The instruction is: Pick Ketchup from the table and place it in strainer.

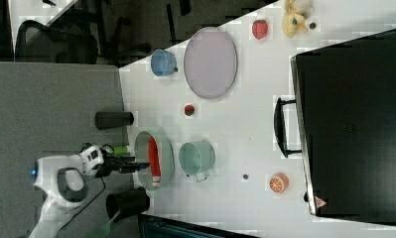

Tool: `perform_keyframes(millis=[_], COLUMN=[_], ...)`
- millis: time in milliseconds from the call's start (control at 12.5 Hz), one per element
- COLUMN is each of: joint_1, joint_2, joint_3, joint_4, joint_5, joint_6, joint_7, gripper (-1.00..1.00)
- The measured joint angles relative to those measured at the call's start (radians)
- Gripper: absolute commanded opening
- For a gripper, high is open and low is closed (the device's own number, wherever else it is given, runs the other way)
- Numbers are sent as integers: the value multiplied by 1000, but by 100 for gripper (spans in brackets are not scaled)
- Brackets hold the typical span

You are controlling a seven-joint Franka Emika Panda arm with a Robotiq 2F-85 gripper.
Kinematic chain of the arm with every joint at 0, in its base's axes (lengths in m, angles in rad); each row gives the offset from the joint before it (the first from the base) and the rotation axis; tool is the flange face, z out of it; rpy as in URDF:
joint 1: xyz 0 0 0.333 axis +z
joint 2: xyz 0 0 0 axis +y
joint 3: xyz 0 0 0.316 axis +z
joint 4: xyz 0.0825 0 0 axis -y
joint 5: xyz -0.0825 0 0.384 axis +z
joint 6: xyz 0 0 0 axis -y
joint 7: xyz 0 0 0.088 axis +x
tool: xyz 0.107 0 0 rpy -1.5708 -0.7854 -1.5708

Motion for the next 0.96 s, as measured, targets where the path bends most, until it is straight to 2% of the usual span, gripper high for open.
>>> perform_keyframes(millis=[320,560,800,960], joint_1=[-72,-120,-152,-197], joint_2=[-206,-326,-387,-392], joint_3=[-111,-271,-447,-503], joint_4=[14,18,68,131], joint_5=[-8,-8,-6,-2], joint_6=[-129,-226,-355,-444], joint_7=[3,5,7,7], gripper=[100,100,100,100])
